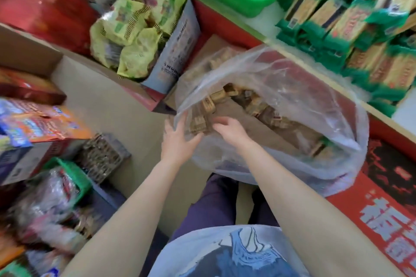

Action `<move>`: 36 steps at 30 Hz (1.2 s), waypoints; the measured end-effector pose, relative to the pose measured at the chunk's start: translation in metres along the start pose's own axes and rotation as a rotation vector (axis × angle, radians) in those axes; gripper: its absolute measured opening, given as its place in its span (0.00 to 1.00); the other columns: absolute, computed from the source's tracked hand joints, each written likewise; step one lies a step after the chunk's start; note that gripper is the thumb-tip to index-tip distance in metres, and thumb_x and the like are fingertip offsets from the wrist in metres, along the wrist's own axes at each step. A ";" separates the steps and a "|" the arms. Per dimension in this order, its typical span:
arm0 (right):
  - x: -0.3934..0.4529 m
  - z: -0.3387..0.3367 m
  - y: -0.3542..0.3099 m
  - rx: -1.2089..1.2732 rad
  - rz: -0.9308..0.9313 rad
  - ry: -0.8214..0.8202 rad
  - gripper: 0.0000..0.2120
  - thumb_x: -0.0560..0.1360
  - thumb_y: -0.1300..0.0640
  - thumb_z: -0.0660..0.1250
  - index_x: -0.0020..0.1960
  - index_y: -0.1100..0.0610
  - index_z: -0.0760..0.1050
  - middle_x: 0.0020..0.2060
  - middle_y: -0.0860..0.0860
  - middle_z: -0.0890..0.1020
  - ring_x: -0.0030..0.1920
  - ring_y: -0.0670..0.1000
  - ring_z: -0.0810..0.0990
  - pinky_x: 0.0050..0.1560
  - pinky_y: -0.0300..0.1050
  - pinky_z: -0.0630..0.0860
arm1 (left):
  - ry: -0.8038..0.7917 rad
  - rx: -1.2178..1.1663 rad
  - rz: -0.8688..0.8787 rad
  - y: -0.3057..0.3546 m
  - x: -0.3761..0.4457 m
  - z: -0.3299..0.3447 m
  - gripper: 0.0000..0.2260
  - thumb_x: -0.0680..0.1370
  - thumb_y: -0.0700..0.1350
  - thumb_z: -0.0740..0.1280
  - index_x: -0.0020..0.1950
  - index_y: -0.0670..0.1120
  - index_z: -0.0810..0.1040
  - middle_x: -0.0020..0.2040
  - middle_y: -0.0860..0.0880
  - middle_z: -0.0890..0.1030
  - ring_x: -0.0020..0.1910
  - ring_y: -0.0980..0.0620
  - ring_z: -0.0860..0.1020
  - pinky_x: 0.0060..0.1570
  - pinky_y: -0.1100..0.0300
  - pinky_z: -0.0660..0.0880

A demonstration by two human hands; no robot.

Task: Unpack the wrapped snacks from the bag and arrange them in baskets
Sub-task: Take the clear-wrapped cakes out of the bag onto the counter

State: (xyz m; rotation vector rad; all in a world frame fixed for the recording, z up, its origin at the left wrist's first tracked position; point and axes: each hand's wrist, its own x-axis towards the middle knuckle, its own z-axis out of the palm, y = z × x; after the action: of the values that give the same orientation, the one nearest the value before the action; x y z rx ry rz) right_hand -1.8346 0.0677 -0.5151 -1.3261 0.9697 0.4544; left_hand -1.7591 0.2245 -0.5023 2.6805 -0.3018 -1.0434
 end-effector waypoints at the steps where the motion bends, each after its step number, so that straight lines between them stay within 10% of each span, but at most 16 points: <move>1: 0.007 0.007 -0.003 -0.007 0.007 -0.007 0.18 0.82 0.58 0.64 0.71 0.58 0.73 0.67 0.52 0.77 0.65 0.50 0.74 0.56 0.38 0.67 | -0.035 -0.105 -0.019 -0.003 0.002 -0.001 0.37 0.76 0.63 0.68 0.79 0.67 0.50 0.81 0.40 0.48 0.79 0.39 0.55 0.71 0.45 0.63; 8: 0.039 0.035 0.006 0.011 0.102 -0.005 0.19 0.79 0.57 0.69 0.69 0.59 0.76 0.62 0.55 0.82 0.61 0.55 0.80 0.65 0.53 0.77 | -0.152 -0.494 -0.047 -0.014 0.021 0.007 0.40 0.75 0.57 0.73 0.79 0.66 0.52 0.78 0.52 0.64 0.74 0.47 0.67 0.62 0.59 0.66; 17: 0.035 0.024 0.012 -0.006 0.103 0.080 0.14 0.74 0.49 0.73 0.54 0.57 0.82 0.48 0.51 0.85 0.49 0.53 0.83 0.54 0.54 0.81 | -0.156 -0.513 0.080 -0.012 0.008 0.005 0.37 0.76 0.55 0.72 0.78 0.69 0.53 0.79 0.54 0.61 0.76 0.50 0.62 0.65 0.59 0.63; 21: 0.001 -0.022 0.010 0.167 0.095 0.202 0.18 0.76 0.48 0.72 0.60 0.58 0.79 0.45 0.50 0.82 0.43 0.49 0.77 0.43 0.44 0.72 | 0.167 -0.253 0.104 0.013 -0.014 -0.007 0.28 0.78 0.54 0.70 0.76 0.60 0.66 0.80 0.41 0.53 0.79 0.43 0.52 0.75 0.42 0.57; 24: -0.040 -0.065 0.009 0.430 0.055 0.176 0.10 0.79 0.54 0.68 0.57 0.59 0.79 0.36 0.49 0.80 0.34 0.47 0.73 0.34 0.41 0.69 | 0.335 -0.207 0.318 0.058 -0.030 -0.007 0.21 0.77 0.55 0.68 0.69 0.49 0.75 0.72 0.44 0.70 0.72 0.45 0.67 0.72 0.42 0.63; 29: -0.131 -0.138 0.022 0.540 -0.169 0.201 0.07 0.79 0.61 0.69 0.56 0.57 0.76 0.40 0.50 0.84 0.38 0.52 0.82 0.43 0.48 0.76 | -0.175 -0.652 0.276 0.186 -0.080 0.003 0.18 0.77 0.51 0.72 0.66 0.51 0.75 0.49 0.51 0.81 0.44 0.63 0.81 0.44 0.67 0.76; 36: -0.258 -0.259 0.107 0.561 -0.220 0.361 0.12 0.79 0.52 0.69 0.61 0.55 0.77 0.47 0.51 0.84 0.43 0.49 0.82 0.40 0.43 0.77 | -0.408 -0.545 0.528 0.332 -0.168 0.089 0.27 0.66 0.55 0.80 0.60 0.51 0.76 0.42 0.44 0.81 0.41 0.48 0.81 0.42 0.54 0.77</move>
State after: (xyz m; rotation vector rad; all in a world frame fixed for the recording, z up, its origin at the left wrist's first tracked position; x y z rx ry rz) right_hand -2.1446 -0.0904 -0.3591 -0.9939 1.1267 -0.2288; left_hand -1.9747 -0.0571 -0.3593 1.7630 -0.6480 -1.2561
